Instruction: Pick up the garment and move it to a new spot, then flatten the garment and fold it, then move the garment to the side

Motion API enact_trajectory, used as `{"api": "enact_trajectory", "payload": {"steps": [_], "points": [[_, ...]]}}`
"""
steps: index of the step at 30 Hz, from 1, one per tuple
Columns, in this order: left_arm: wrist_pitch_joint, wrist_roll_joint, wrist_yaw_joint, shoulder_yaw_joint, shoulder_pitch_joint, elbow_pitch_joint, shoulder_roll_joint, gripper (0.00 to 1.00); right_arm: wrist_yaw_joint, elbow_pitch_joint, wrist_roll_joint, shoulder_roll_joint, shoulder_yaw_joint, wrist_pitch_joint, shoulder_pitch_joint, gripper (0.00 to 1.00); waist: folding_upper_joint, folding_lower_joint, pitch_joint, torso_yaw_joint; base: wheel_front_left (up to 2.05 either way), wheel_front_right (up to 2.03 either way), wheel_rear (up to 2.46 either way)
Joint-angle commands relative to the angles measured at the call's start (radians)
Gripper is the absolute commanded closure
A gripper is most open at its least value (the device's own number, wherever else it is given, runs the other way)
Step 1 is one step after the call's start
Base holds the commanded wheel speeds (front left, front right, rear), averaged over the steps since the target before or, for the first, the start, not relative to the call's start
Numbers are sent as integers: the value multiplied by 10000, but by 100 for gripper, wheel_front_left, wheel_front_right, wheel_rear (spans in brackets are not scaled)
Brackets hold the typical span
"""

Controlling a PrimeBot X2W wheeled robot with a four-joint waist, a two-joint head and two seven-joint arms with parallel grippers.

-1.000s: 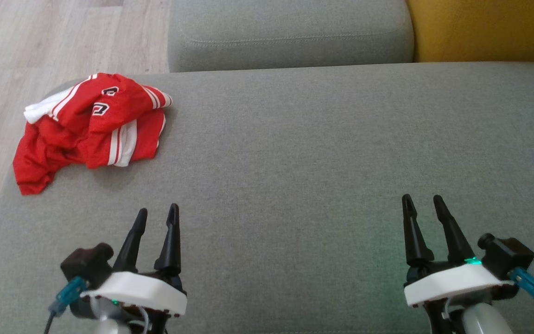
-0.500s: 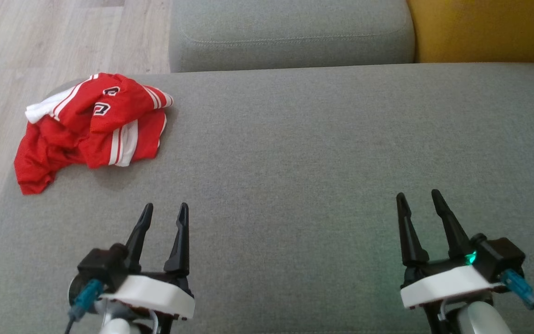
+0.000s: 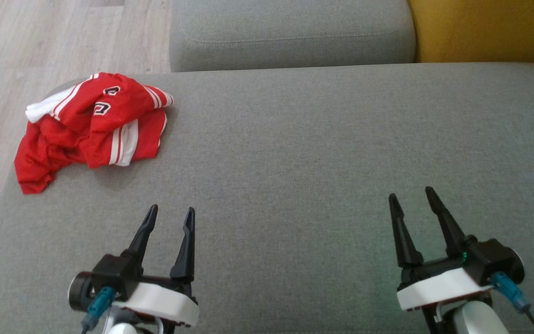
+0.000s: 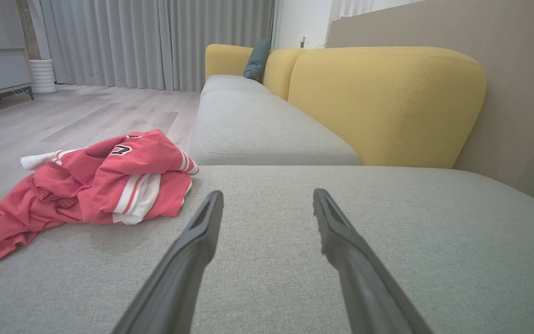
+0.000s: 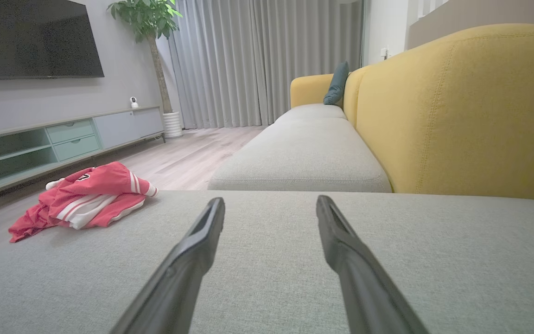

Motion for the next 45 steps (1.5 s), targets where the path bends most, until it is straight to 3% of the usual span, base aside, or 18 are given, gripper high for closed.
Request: {"api": "enact_trajectory", "payload": {"steps": [1, 33, 38, 45], "points": [[-124, 12, 80, 281, -337, -334, 73, 0, 75, -327, 6, -83, 141, -134, -442, 0, 0, 0, 3, 7, 0, 0, 0], [-124, -150, 116, 373, -313, -200, 73, 0, 75, -69, 444, -83, -20, -134, -438, 0, 0, 0, -7, 74, 0, 0, 0], [-124, -142, 87, 308, -327, -138, 73, 0, 75, -107, 456, -83, -70, -134, -333, 0, 0, 0, -62, 493, 0, 0, 0], [-124, -30, 67, 355, -229, -130, 73, 0, 75, -150, 528, -83, -3, -134, -155, 0, 0, 0, -184, 1745, 0, 0, 0]]}}
